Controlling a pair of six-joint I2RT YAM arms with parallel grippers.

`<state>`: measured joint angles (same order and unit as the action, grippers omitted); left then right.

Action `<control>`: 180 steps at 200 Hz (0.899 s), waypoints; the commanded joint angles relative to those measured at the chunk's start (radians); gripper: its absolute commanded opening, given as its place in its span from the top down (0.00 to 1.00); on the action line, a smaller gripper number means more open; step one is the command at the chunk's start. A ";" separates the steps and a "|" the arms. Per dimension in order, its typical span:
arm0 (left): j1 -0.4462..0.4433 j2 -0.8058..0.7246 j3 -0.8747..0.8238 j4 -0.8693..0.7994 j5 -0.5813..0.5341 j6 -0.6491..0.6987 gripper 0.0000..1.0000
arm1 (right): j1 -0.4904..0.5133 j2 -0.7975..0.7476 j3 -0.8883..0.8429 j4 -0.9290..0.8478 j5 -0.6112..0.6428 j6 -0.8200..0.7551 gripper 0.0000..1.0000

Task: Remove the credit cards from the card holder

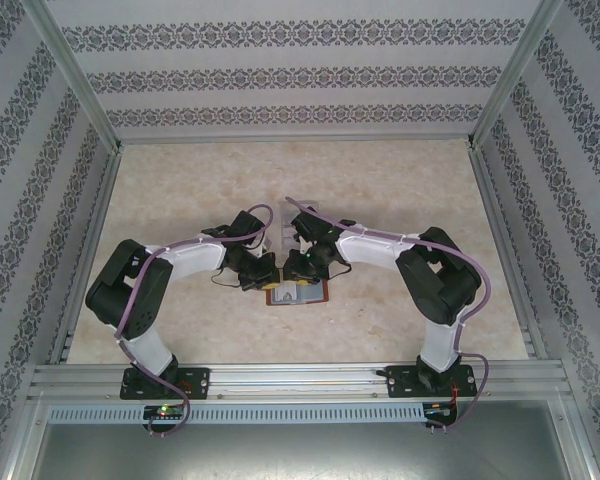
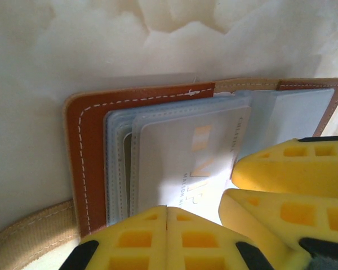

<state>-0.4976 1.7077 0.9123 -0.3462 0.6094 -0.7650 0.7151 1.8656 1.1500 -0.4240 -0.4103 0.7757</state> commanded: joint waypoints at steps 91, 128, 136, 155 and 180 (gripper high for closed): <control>-0.010 0.030 0.004 -0.004 -0.021 0.013 1.00 | -0.013 -0.011 0.034 -0.016 0.009 -0.008 0.74; -0.010 0.035 0.005 -0.009 -0.024 0.014 1.00 | -0.014 -0.013 0.037 -0.016 0.010 -0.007 0.77; -0.010 0.035 0.005 -0.010 -0.025 0.015 1.00 | -0.014 -0.013 0.037 -0.013 0.009 -0.007 0.78; -0.010 0.035 0.005 -0.010 -0.024 0.015 1.00 | -0.014 -0.007 0.039 -0.002 -0.001 -0.007 0.78; -0.010 0.036 0.007 -0.013 -0.025 0.015 1.00 | -0.014 0.010 0.039 0.003 -0.004 -0.008 0.78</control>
<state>-0.4976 1.7233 0.9123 -0.3466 0.6056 -0.7643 0.7086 1.8748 1.1633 -0.4244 -0.4099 0.7757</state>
